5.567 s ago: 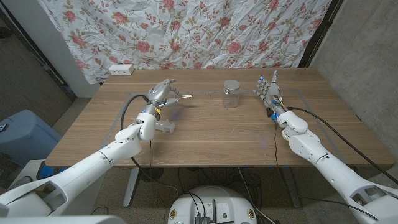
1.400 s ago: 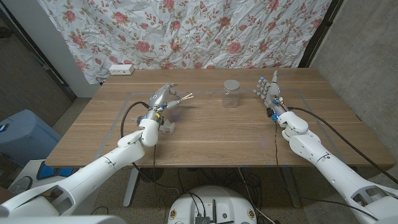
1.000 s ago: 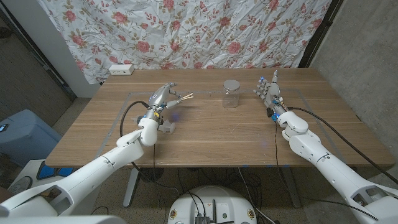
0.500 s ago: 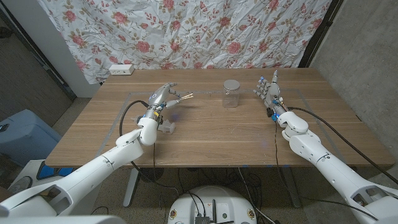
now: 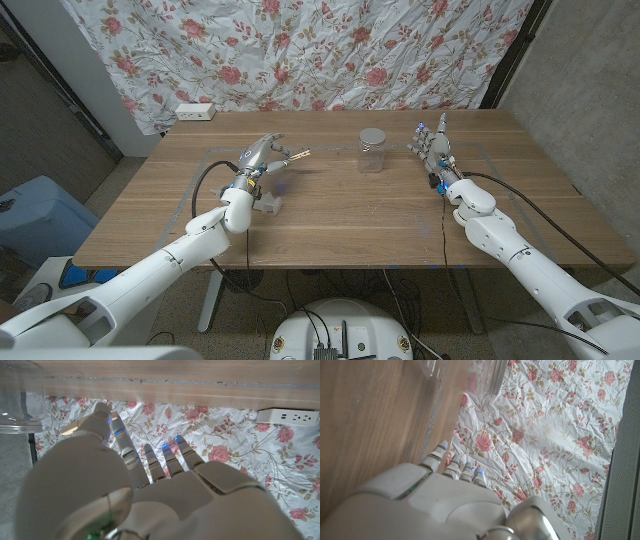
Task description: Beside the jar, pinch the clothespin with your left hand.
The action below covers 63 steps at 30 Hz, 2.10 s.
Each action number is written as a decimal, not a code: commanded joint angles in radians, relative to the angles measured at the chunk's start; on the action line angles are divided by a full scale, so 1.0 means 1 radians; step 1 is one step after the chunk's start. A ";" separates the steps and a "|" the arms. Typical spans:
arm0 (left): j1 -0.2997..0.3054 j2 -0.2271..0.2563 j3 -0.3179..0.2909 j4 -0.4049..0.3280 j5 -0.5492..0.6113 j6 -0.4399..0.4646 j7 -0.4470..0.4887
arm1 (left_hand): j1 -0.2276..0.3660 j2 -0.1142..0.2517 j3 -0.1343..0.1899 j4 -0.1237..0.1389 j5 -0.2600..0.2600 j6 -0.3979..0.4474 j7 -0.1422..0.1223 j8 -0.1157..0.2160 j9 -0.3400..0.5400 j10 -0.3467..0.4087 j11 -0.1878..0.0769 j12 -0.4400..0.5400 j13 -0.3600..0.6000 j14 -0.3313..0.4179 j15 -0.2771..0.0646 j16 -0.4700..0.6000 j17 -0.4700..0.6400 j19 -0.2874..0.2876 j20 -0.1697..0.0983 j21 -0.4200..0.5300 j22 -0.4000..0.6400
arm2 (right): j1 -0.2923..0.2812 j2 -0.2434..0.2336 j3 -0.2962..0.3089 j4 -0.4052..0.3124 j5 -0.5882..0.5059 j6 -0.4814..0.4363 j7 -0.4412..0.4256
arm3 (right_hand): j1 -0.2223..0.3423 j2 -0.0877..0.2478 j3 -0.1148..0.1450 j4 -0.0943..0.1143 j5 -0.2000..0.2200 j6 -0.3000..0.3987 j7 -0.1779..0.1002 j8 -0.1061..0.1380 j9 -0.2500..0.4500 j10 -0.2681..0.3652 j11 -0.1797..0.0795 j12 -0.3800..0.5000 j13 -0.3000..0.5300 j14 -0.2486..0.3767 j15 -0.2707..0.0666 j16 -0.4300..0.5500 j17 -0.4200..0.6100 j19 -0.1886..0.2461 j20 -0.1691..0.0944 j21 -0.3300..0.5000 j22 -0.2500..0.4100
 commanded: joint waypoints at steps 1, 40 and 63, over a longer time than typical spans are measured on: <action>-0.011 -0.001 0.002 0.004 -0.002 0.000 -0.010 | -0.009 0.000 -0.003 0.001 0.008 -0.010 -0.002 -0.002 0.003 -0.005 0.002 0.000 0.003 -0.006 -0.002 -0.002 0.002 -0.005 -0.003 -0.003 0.001 | 0.000 0.000 0.000 0.001 0.000 0.001 0.000 | -0.001 0.071 -0.005 0.000 0.005 -0.002 -0.007 0.006 0.002 0.001 -0.008 0.007 0.002 -0.010 -0.034 0.006 0.003 0.006 0.002 0.004 0.005; -0.026 0.052 -0.001 -0.023 0.038 -0.008 -0.054 | -0.022 0.004 -0.015 0.000 0.010 -0.023 0.000 -0.002 0.001 -0.013 0.009 0.004 0.003 -0.003 -0.001 0.001 0.002 -0.009 0.004 -0.002 0.002 | 0.000 -0.001 0.000 0.000 0.000 0.000 0.000 | -0.001 0.071 -0.005 0.000 0.005 -0.003 -0.008 0.006 0.002 0.001 -0.006 0.007 0.002 -0.009 -0.034 0.006 0.003 0.006 0.001 0.004 0.005; -0.071 0.112 0.031 -0.063 0.163 0.028 -0.152 | -0.024 0.010 -0.017 -0.001 0.012 -0.028 -0.002 -0.002 0.000 -0.021 0.009 0.002 0.003 -0.008 0.001 0.000 0.002 -0.013 0.006 -0.002 0.002 | 0.000 -0.001 0.000 0.000 0.000 0.000 0.000 | -0.001 0.071 -0.005 0.000 0.006 -0.003 -0.008 0.006 0.002 0.001 -0.008 0.007 0.002 -0.010 -0.035 0.006 0.003 0.006 0.001 0.004 0.005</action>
